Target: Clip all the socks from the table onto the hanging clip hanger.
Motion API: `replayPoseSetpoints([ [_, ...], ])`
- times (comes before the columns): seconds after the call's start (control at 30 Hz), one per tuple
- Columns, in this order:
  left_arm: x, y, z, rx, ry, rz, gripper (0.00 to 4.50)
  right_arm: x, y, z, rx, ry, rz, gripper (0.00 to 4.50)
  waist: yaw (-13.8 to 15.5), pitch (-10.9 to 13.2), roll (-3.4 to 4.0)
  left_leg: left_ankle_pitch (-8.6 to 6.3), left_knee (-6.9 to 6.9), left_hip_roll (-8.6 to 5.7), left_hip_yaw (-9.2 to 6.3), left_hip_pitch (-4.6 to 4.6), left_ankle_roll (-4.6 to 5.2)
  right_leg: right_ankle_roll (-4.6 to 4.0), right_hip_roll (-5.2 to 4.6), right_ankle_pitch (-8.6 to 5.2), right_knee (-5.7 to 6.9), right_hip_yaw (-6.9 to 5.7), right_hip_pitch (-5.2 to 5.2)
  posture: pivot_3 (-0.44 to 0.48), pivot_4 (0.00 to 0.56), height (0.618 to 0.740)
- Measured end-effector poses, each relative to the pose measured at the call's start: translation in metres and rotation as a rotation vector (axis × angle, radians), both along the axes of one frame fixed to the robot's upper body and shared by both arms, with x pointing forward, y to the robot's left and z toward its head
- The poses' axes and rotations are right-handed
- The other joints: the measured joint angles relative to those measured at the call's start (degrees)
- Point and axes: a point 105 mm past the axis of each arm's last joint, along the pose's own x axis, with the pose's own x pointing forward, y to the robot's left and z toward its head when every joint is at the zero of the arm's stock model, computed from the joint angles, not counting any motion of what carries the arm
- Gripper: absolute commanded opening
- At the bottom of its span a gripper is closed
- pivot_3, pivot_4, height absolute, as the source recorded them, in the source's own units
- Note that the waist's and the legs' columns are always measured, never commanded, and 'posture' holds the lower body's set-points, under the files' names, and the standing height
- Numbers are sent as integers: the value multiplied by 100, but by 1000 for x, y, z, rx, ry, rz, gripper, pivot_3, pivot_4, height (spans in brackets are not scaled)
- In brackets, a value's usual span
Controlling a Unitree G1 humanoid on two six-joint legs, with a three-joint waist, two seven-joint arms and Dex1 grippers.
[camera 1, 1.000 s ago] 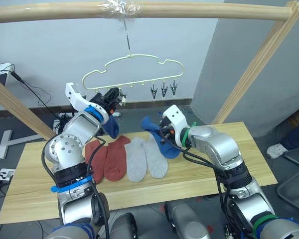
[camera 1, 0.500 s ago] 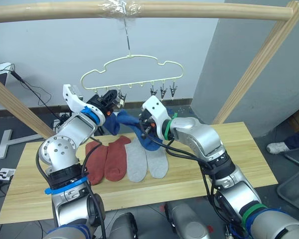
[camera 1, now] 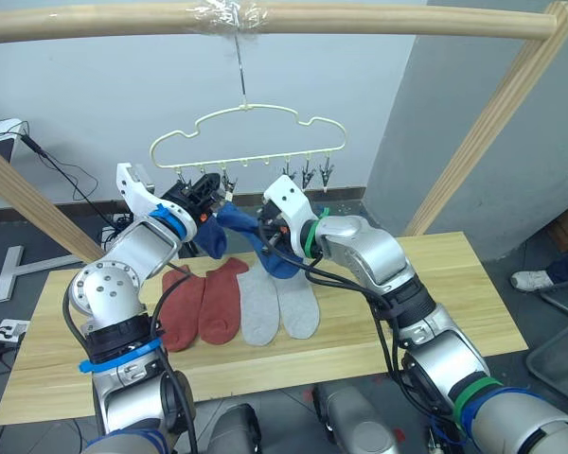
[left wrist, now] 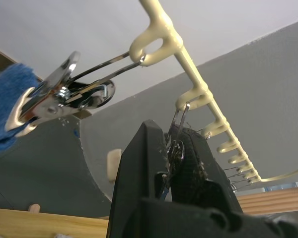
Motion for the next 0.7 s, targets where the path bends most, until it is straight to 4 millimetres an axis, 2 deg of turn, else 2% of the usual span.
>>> replayPoseSetpoints([
  [0.37,-1,-1,1,-5,-5,-6,181,9,9,6,6,-15,-6,35,96,0,0,0,0,-1,2,0,0,-21,0,12,0,-1,0,-250,196,740],
  [0.7,-2,-2,1,0,-2,-5,181,20,6,8,10,-18,-48,35,99,0,0,0,0,0,1,0,0,-21,0,13,0,-1,-1,-251,196,740],
])
